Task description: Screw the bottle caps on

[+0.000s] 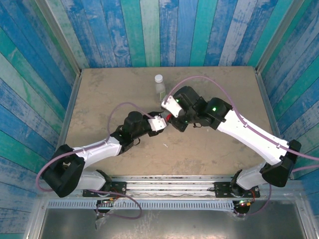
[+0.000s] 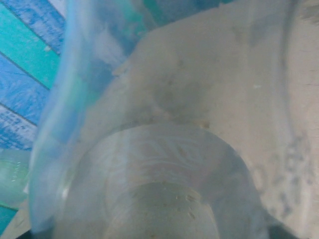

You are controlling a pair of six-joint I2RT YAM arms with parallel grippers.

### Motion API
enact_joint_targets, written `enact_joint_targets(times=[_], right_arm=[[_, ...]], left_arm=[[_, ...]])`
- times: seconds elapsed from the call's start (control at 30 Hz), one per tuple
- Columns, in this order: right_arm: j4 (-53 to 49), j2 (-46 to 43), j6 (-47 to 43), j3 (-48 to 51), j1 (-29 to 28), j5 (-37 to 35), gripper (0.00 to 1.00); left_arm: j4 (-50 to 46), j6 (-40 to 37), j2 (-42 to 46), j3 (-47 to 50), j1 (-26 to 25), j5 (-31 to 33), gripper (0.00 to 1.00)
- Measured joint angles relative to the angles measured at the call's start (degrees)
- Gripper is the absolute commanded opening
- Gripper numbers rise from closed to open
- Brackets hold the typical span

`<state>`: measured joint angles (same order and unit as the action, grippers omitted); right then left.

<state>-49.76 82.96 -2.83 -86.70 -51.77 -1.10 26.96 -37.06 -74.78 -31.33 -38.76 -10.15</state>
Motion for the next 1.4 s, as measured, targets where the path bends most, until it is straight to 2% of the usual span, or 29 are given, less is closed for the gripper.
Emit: enact_joint_targets(times=[0.07, 0.2, 0.23, 0.33, 0.4, 0.43, 0.53, 0.77, 0.93, 1.13, 1.4], right_arm=[[0.96, 0.13, 8.85, 0.17, 0.92, 0.20, 0.01], [3.04, 0.00, 20.09, 1.90, 2.19, 1.66, 0.04], [3.54, -0.13, 21.62, 2.43, 2.43, 1.95, 0.10], [4.20, -0.70, 22.99, 3.15, 2.93, 2.78, 0.38], [4.17, -1.18, 21.59, 3.23, 3.23, 3.80, 0.52], [3.98, -1.77, 19.54, 3.26, 3.28, 4.44, 0.58], [4.04, -4.94, 9.94, 3.98, 3.19, 6.54, 0.63], [3.28, -14.58, -20.20, 7.26, 2.67, 9.70, 0.63], [-2.10, -12.76, -36.20, 5.66, -2.14, 10.08, 0.59], [-6.62, -6.45, -45.13, 2.23, -2.97, 8.70, 0.52], [-8.17, -3.67, -48.06, 1.18, -3.28, 7.41, 0.45]], left_arm=[[1.11, 0.04, -1.05, -0.57, -0.02, 1.77, 0.57], [1.70, 0.22, -2.03, -0.68, -0.02, 3.58, 0.57], [1.64, 0.20, -2.19, -0.68, -0.02, 3.80, 0.57], [1.53, 0.26, -2.25, -0.68, -0.04, 3.80, 0.58], [1.86, 0.72, -2.25, -0.68, -0.09, 3.69, 0.58], [1.77, 0.94, -2.23, -0.68, 0.09, 3.65, 0.58], [1.70, 1.60, -2.10, -0.28, 0.61, 2.05, 0.59], [-3.17, 0.33, -0.74, 0.33, 0.63, -11.10, 0.59], [-7.02, -1.33, -0.24, 0.33, 0.63, -17.57, 0.59], [-9.86, -2.62, 1.99, 0.31, 0.63, -21.62, 0.59], [-11.63, -3.43, 2.21, 0.31, 0.63, -22.97, 0.59]])
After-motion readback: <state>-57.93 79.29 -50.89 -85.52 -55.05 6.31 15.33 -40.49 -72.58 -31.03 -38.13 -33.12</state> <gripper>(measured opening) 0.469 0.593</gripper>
